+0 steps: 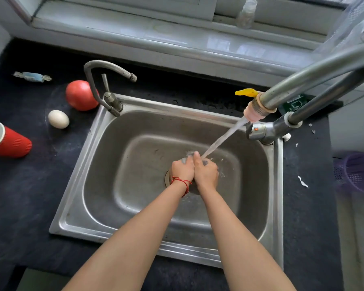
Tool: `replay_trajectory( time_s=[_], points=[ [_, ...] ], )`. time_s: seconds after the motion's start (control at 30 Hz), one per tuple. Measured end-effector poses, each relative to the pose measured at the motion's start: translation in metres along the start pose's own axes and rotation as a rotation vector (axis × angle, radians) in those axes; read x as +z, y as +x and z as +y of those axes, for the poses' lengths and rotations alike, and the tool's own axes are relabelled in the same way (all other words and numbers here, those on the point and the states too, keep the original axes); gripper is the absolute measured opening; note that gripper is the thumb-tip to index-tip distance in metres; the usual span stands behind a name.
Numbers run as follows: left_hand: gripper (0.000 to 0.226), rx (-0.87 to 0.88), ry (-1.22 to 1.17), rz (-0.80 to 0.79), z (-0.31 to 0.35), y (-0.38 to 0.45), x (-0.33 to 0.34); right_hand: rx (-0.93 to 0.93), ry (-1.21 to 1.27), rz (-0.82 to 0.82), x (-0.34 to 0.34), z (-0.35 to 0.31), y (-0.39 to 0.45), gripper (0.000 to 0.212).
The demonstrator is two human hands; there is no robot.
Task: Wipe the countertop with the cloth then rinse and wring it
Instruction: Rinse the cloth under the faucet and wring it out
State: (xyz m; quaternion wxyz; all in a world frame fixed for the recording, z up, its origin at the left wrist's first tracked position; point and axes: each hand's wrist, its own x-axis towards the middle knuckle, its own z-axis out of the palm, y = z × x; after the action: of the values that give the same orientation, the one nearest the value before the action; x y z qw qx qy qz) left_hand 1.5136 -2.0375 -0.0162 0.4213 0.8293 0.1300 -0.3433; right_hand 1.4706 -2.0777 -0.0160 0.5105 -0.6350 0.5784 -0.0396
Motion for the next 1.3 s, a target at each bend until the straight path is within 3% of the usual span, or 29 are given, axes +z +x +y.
replay_trajectory(
  time_s=[0.17,0.33,0.47,0.53,0.6,0.63,0.7,0.8,0.87,0.93,1.03,1.17,1.3],
  points=[
    [0.028,-0.069,-0.043,-0.074,-0.006,0.006,-0.004,0.092,-0.047,-0.161,0.0,0.003,0.009,0.05],
    [0.013,-0.187,-0.418,-0.27,-0.009,0.014,-0.032,0.176,0.14,-0.577,-0.031,0.011,0.026,0.029],
    [0.029,-0.275,-0.439,-0.484,-0.012,0.022,-0.047,0.22,0.259,-0.721,-0.045,0.019,0.026,0.015],
    [0.039,-0.284,-0.355,-0.373,-0.015,0.023,-0.043,0.241,0.419,-0.656,-0.039,0.017,0.021,0.016],
    [0.058,-0.288,-0.202,-0.221,-0.018,0.017,-0.036,0.192,0.427,-0.537,-0.028,0.011,0.013,0.02],
    [0.062,-0.29,-0.18,-0.24,-0.017,0.011,-0.031,0.14,0.376,-0.481,-0.023,0.006,0.009,0.021],
    [0.057,-0.364,-0.381,-0.444,-0.014,0.001,-0.019,0.048,0.278,-0.436,-0.014,-0.004,0.004,0.029],
    [0.045,-0.482,-0.642,-0.517,-0.008,0.001,-0.014,0.109,0.188,-0.479,-0.009,-0.016,-0.005,0.065],
    [0.061,-0.441,-0.684,-0.525,-0.011,0.006,-0.01,-0.019,-0.006,-0.412,-0.007,-0.015,-0.01,0.06],
    [0.072,-0.43,-0.673,-0.54,-0.014,0.002,-0.009,-0.153,-0.201,-0.203,-0.006,-0.016,-0.012,0.059],
    [0.061,-0.424,-0.566,-0.548,-0.017,-0.005,-0.007,-0.115,-0.241,-0.032,-0.01,-0.022,-0.008,0.061],
    [0.045,-0.377,-0.578,-0.527,-0.013,0.001,-0.016,-0.169,-0.203,-0.029,-0.005,-0.014,-0.021,0.06],
    [0.053,-0.336,-0.6,-0.507,-0.011,0.007,-0.018,-0.23,-0.222,-0.094,-0.002,-0.006,-0.039,0.06]
  ],
)
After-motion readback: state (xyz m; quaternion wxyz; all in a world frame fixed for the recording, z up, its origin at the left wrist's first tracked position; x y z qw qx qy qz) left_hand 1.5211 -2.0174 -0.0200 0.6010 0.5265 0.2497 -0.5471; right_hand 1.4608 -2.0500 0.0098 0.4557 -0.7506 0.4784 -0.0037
